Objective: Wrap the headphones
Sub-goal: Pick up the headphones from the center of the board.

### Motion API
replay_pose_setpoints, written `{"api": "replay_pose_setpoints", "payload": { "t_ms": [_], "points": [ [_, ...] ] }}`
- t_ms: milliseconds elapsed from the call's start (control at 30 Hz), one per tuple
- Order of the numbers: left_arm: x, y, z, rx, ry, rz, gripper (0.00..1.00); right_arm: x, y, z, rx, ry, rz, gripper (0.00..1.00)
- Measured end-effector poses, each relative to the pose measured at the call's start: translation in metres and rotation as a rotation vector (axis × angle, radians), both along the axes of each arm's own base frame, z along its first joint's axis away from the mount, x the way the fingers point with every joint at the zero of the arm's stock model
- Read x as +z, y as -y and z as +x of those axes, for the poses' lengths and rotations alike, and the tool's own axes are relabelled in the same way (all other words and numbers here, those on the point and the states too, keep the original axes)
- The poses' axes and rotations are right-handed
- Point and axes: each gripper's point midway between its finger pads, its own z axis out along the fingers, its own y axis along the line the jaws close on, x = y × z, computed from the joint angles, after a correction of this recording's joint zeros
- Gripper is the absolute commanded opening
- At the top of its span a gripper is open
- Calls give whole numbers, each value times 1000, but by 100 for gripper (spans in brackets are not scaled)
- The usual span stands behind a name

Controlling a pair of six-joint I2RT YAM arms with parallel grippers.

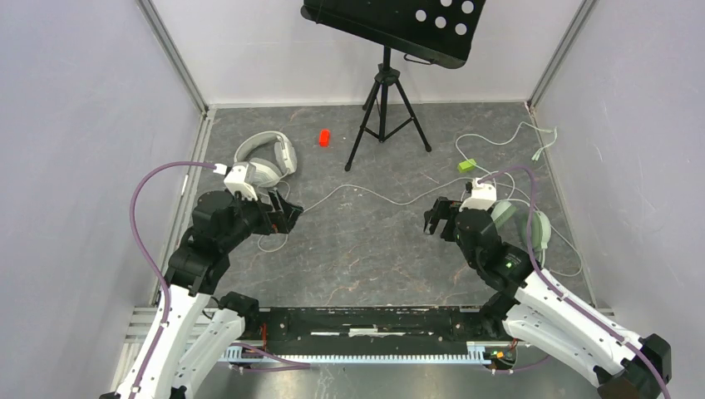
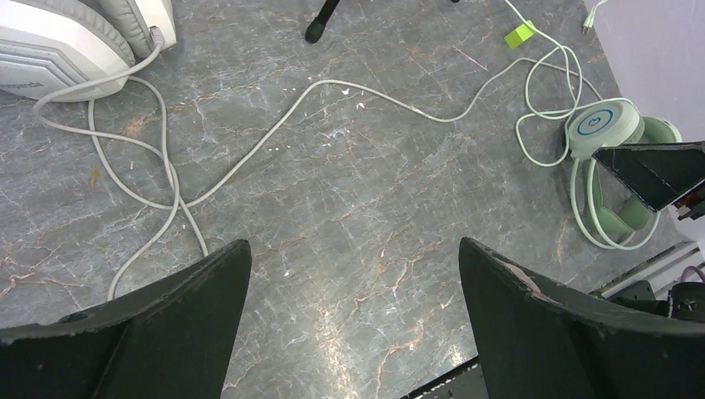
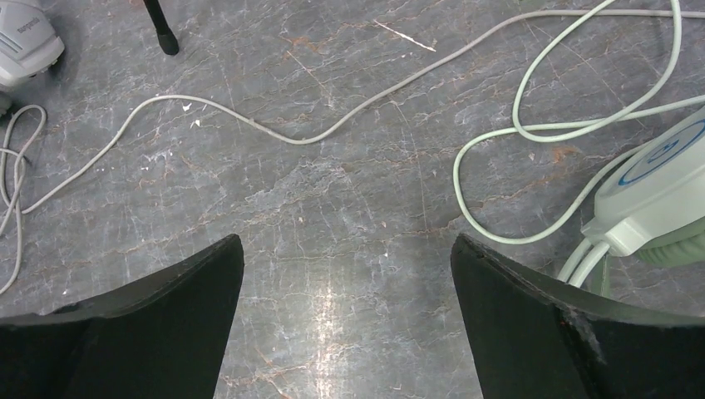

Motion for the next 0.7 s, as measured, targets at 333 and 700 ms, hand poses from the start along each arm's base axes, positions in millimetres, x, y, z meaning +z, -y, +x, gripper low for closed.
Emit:
{"api": "replay_pose_setpoints", "payload": {
  "t_ms": [333,700],
  "points": [
    [0,0,0,-1,-1,0,100,-2,2,-1,-25,-13,19,98],
    [-2,0,0,-1,-5,1,100,-34,44,-11,-290,-135,-57,94]
  ]
}}
